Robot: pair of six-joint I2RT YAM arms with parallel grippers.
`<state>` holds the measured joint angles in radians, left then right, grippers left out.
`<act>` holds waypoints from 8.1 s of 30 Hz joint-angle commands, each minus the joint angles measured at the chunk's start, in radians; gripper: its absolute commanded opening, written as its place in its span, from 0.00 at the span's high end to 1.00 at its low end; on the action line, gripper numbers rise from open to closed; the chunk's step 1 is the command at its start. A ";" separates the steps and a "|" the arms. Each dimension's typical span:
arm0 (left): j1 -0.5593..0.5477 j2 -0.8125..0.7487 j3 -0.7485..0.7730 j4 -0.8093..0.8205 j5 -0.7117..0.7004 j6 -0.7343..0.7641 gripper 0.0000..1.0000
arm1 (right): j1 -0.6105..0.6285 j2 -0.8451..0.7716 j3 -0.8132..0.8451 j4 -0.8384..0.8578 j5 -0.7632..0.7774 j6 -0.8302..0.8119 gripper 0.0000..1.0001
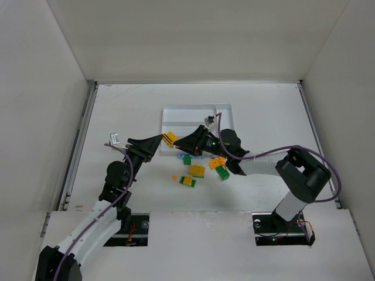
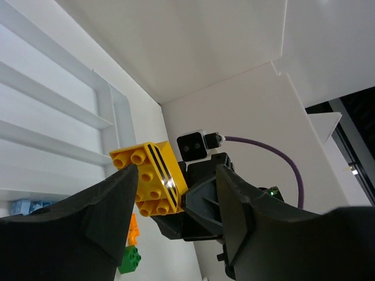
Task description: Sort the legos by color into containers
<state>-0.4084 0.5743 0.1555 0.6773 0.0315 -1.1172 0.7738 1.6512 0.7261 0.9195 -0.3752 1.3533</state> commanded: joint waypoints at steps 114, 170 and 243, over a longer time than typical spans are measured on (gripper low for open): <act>-0.099 0.709 0.426 -0.266 -0.295 0.261 0.79 | -0.043 -0.065 0.325 -0.860 0.326 -0.878 0.39; -0.217 0.699 0.351 -0.269 -0.570 -0.024 0.58 | 0.028 -0.272 0.121 -0.801 0.297 -0.954 0.61; -0.143 0.252 0.058 0.217 -0.071 -0.006 0.32 | -0.023 -0.229 0.030 -0.288 0.199 -0.350 0.78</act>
<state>-0.5602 0.8143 0.2375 0.7406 -0.0319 -1.0630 0.7475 1.4048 0.7586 0.3756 -0.1162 0.8177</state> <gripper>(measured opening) 0.677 0.438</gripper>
